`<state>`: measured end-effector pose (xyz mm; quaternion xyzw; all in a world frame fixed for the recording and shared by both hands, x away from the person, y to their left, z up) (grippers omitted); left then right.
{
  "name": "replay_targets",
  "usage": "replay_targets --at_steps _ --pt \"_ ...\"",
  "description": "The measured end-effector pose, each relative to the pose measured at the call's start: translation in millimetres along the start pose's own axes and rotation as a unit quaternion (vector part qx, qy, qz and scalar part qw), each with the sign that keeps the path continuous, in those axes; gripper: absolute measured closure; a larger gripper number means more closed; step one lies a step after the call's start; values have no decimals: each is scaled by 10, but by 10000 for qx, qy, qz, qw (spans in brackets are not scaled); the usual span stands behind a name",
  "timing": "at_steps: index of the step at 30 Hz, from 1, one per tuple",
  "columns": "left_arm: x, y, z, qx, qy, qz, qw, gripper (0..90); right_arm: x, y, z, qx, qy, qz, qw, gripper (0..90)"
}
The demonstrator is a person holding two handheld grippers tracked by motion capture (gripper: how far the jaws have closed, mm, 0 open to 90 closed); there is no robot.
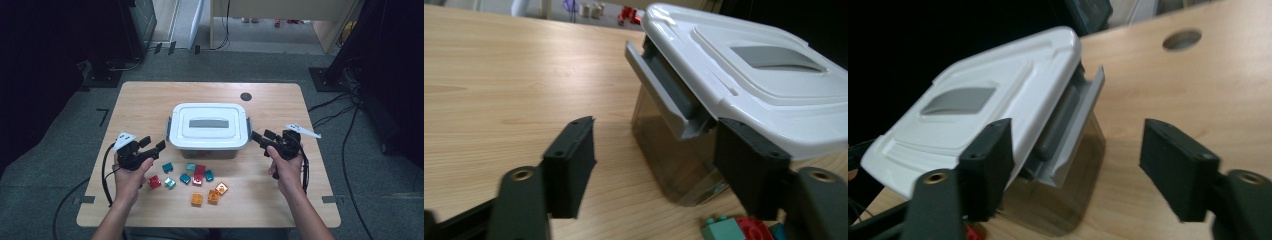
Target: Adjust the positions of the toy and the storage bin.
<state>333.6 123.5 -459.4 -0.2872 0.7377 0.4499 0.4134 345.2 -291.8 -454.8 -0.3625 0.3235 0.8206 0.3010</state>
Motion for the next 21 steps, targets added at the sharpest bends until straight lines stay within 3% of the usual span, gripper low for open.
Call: replay_targets --at_steps 4,6,9,12,14,17,21 --pt "52 202 126 -190 -89 -188 9996 274 -58 203 49 152 444 -229 9986 146" --pt "157 237 201 -298 -88 -81 9995 273 -18 299 74 199 738 -269 9967 146" --pt "380 217 315 -542 -110 137 9984 292 118 400 37 470 970 -162 9940 145" --pt "579 171 380 -762 -244 380 9961 353 321 458 -74 823 1001 121 9915 145" --pt "672 148 400 -791 -282 555 9949 392 480 473 -170 1126 1078 401 9870 145" --pt "766 106 369 -633 -243 696 9953 434 698 482 -327 1538 1126 793 9785 146" --pt "838 16 264 -466 -311 845 9948 476 892 487 -454 1745 955 1138 9734 147"
Point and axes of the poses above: each handheld gripper's, and its own axes: y roughly backward along the jaws, x roughly out of its underside, z roughly to its left, the point moved 5 cm from there along -y, roughly forward along the jaws, and after that the axes turned 5 degrees about -x, right-handed, at the moved point
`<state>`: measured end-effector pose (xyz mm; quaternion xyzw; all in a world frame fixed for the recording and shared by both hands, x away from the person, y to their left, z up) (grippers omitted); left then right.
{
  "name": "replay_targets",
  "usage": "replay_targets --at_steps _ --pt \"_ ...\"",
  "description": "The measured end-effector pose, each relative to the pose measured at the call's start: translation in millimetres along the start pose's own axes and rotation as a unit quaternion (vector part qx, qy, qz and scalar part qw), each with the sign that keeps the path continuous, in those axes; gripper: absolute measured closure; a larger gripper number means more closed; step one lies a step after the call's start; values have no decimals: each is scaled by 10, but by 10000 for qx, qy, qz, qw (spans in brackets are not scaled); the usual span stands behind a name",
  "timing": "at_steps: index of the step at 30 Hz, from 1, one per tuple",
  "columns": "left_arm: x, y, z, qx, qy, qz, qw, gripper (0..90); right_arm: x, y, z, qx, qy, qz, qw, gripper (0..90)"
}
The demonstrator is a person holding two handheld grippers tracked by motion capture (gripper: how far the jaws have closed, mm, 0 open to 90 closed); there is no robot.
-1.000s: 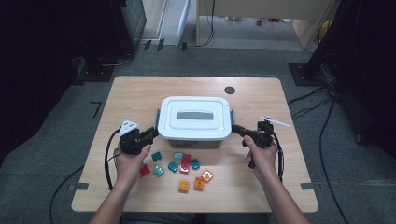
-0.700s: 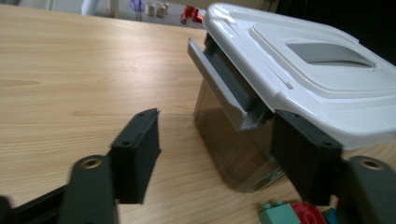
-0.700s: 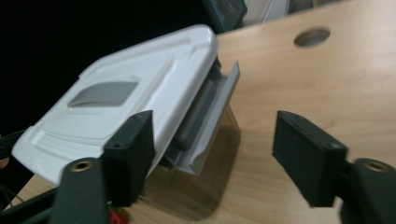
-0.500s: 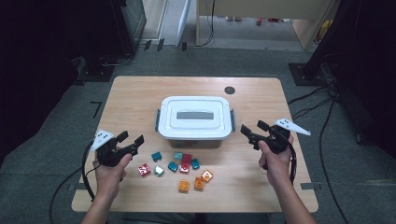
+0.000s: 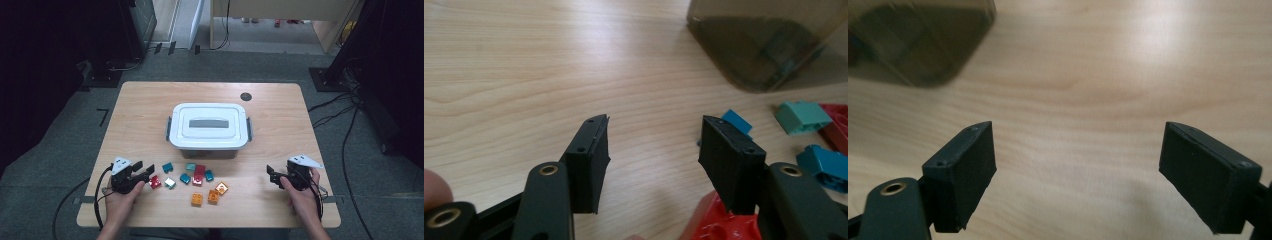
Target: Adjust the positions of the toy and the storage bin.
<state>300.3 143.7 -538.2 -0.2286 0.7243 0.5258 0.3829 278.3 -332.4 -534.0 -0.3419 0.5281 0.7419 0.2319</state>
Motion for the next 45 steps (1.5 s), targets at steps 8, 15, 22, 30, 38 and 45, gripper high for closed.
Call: replay_targets --at_steps 8,15,22,30,38,45 --pt "43 -153 -255 269 -5 272 9993 488 115 11 -81 210 -59 148 9997 149" --pt "67 -219 -517 481 -125 365 9981 484 157 -29 -84 210 -57 243 9995 150" --pt "66 -286 -757 677 -203 407 9967 470 167 -31 -111 251 -76 259 9993 154" --pt "71 -408 -1187 872 -344 406 9948 450 183 -49 -105 256 -49 312 9992 155" --pt "48 -570 -1648 1118 -498 447 9915 457 190 -47 -100 243 -13 325 9992 156" --pt "8 -736 -2047 1403 -621 496 9869 454 191 -48 -98 241 -6 318 9992 156"
Point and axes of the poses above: each handheld gripper's, and its own axes: y roughly backward along the jaws, x roughly out of its underside, z roughly to its left, the point moved 5 cm from there along -y, roughly forward along the jaws, and after that the axes turned 5 degrees about -x, right-handed, at the moved point
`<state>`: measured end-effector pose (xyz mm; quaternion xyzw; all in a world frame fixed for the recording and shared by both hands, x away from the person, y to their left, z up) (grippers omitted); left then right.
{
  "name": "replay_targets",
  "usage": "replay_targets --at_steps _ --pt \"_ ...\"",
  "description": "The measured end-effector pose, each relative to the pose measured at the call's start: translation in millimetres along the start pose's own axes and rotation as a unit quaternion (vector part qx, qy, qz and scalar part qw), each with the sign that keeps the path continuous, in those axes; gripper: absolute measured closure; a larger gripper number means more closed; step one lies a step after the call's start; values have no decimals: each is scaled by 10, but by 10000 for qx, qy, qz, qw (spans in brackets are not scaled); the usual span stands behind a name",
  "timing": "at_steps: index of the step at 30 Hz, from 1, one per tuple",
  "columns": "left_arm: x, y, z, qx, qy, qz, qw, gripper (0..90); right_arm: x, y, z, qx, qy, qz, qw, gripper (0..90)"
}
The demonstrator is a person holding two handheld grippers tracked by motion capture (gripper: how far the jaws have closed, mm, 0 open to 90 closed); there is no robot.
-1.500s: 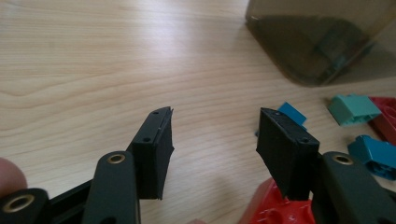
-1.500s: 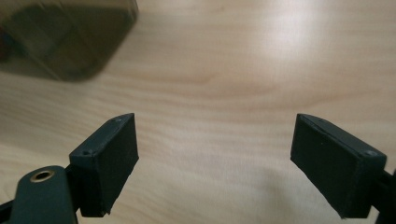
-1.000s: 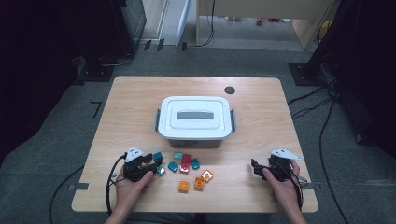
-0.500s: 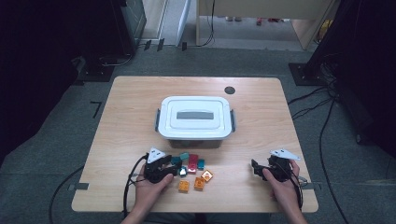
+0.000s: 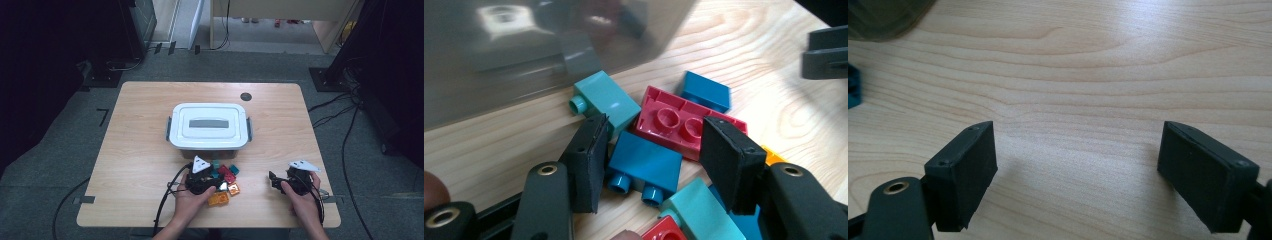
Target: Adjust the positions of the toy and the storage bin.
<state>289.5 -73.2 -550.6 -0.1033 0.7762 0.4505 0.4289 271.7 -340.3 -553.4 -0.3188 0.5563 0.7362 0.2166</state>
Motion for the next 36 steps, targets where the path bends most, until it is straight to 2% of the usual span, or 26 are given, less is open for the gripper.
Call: replay_targets --at_steps 3,6,8,12,15,17,19,22,25,27,30,34,36 --pt "-37 -79 -115 147 -50 -26 9999 445 1 -1 -1 4 0 -6 10000 157" --pt "-71 -93 -161 245 -46 -213 9995 424 2 1 -4 -7 -3 -12 10000 157" --pt "-89 -54 -156 280 -109 -324 9990 397 3 4 -9 -9 -7 -19 10000 157" --pt "-103 97 -73 170 -309 -418 9985 371 4 12 -13 -23 -29 -29 10000 160" --pt "-67 219 75 -52 -364 -364 9987 381 -10 21 36 -126 -15 -108 9999 241" --pt "-16 305 185 -141 -390 -358 9985 382 -35 34 127 -320 18 -174 9993 275" --pt "43 391 301 -293 -402 -381 9980 386 -59 44 248 -476 73 -232 9986 298" --pt "105 530 453 -371 -380 -444 9976 381 -91 40 447 -770 220 -278 9964 311" --pt "150 689 622 -429 -432 -490 9969 374 -134 -10 696 -1066 474 -272 9928 323" --pt "190 792 765 -543 -414 -471 9966 371 -163 -67 816 -1112 631 -259 9915 336" --pt "266 943 1009 -747 -199 -462 9959 369 -205 -161 956 -1101 777 -241 9906 336" --pt "385 1114 1315 -1134 -41 -440 9926 381 -230 -289 1122 -1077 1052 -174 9884 347" --pt "434 1185 1432 -1229 89 -420 9915 382 -210 -348 1166 -1013 1159 -81 9880 356"
Point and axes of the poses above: each handheld gripper's, and its own axes: y roughly backward along the jaws, x roughly out of its underside, z roughly to its left, the point moved 5 cm from there along -y, roughly forward along the jaws, and after that the axes turned 5 degrees about -x, right-handed, at the moved point
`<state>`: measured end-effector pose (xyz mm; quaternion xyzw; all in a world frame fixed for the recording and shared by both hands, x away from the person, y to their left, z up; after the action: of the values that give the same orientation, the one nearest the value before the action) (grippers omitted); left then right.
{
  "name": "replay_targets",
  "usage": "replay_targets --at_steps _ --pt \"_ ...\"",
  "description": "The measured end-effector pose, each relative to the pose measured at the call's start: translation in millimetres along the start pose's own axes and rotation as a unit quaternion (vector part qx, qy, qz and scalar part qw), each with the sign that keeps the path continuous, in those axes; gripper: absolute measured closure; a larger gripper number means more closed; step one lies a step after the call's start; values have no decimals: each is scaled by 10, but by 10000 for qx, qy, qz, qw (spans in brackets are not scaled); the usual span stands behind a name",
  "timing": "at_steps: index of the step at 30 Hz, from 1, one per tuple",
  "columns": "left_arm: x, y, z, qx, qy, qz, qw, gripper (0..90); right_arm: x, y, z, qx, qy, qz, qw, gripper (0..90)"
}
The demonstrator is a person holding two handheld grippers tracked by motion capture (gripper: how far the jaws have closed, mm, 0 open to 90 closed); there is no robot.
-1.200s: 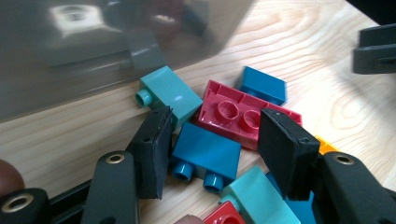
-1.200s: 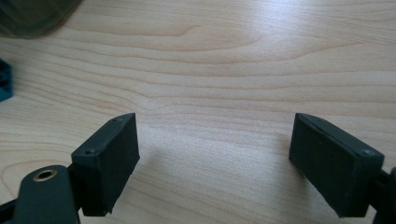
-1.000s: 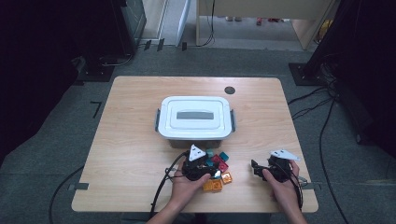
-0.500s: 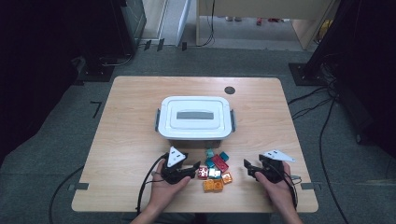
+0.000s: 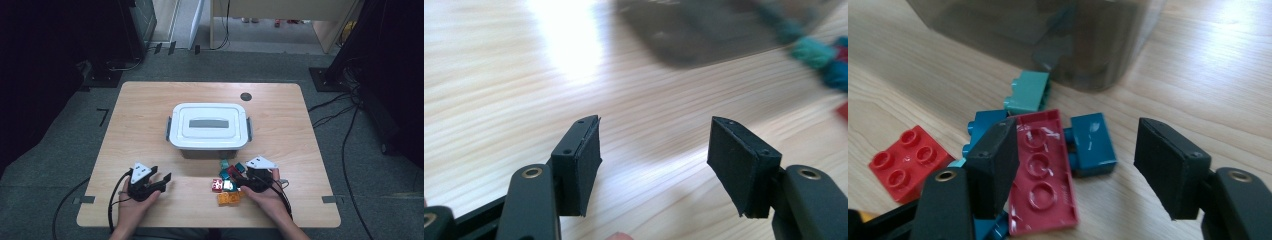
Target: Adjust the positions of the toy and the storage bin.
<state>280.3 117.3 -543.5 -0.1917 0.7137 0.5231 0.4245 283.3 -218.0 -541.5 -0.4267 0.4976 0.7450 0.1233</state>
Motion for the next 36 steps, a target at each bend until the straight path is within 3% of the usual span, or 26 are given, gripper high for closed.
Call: replay_targets --at_steps 3,7,13,15,18,28,33,36 --pt "51 46 144 -175 47 117 9998 382 49 -26 -30 150 44 129 9998 381" --pt "78 69 270 -287 237 257 9990 358 85 22 -136 203 -143 165 9996 384" --pt "66 87 318 -388 332 301 9982 346 105 152 -247 77 -352 -4 9993 362" --pt "20 114 311 -332 459 208 9982 353 59 215 -265 65 -374 -120 9992 354" --pt "-108 170 265 -169 600 -12 9981 377 -42 314 -298 90 -443 -330 9984 354" --pt "-651 225 2 152 467 -516 9975 345 -581 643 -420 276 -420 -939 9943 361" --pt "-921 172 -150 294 469 -589 9967 277 -875 709 -399 325 -417 -1136 9921 359" --pt "-1044 136 -261 354 353 -609 9969 264 -1023 707 -402 314 -512 -1197 9910 360"
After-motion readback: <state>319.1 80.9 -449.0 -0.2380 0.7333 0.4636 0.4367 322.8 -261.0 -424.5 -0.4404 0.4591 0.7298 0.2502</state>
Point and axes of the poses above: each handheld gripper's, and its own axes: y roughly backward along the jaws, x roughly out of its underside, z roughly to its left, the point moved 5 cm from there along -y, roughly forward along the jaws, and after that the axes turned 5 degrees about -x, right-handed, at the moved point
